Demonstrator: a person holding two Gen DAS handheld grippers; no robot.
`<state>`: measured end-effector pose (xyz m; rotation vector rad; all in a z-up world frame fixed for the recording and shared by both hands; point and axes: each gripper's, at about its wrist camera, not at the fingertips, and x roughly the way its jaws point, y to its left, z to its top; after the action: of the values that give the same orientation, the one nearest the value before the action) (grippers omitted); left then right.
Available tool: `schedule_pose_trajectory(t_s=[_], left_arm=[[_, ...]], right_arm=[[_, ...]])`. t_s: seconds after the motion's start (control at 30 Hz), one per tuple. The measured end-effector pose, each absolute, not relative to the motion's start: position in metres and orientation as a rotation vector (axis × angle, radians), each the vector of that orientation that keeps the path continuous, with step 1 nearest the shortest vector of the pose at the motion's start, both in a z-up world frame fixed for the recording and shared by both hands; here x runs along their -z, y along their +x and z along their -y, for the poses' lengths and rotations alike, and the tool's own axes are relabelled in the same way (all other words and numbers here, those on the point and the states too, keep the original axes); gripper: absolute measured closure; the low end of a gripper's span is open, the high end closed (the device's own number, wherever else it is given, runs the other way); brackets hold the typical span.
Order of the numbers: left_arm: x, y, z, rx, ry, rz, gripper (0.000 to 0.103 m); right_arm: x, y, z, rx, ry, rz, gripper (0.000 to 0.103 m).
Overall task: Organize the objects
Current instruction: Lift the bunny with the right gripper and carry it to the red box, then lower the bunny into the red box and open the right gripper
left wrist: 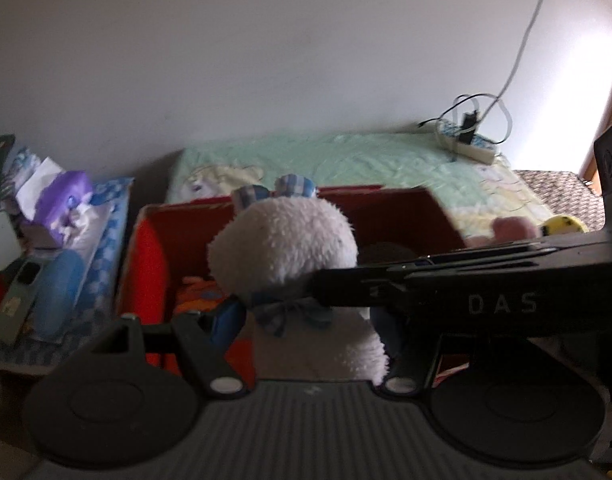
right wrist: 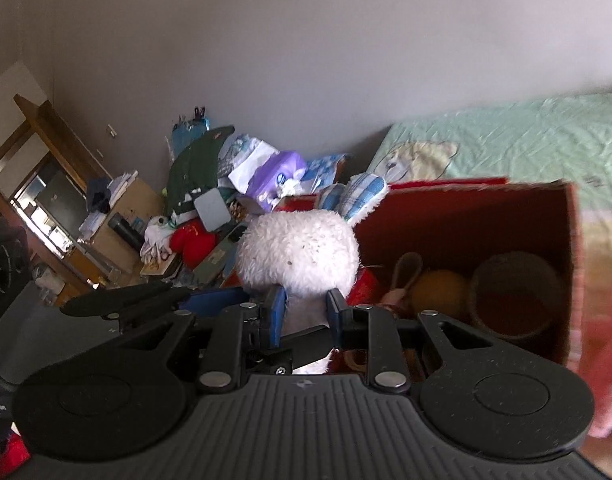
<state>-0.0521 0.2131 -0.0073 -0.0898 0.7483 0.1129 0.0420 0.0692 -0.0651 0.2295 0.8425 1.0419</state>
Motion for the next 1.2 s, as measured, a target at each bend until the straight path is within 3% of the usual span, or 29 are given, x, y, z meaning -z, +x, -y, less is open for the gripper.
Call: schedule_pose_trajectory(t_s=[0.6,1.0,1.2], left_arm=[[0.05,-0.034,-0.258,-0.175,-0.1,-0.888,0.036],[0.047,-0.041,-0.265,-0.202,-0.081,-0.882,0.035],[0.05,-0.038,-0.27,-0.207,-0.127,-0.893,0.033]], right_arm=[[0.107,0.062,-0.12,-1.008,0.263,-1.04,0.079],[0.109,0.065,-0.137,-0.991,0.252,-1.125,0.079],[0.108,0.066,-0.132,-0.992,0.252,-1.114,0.072]])
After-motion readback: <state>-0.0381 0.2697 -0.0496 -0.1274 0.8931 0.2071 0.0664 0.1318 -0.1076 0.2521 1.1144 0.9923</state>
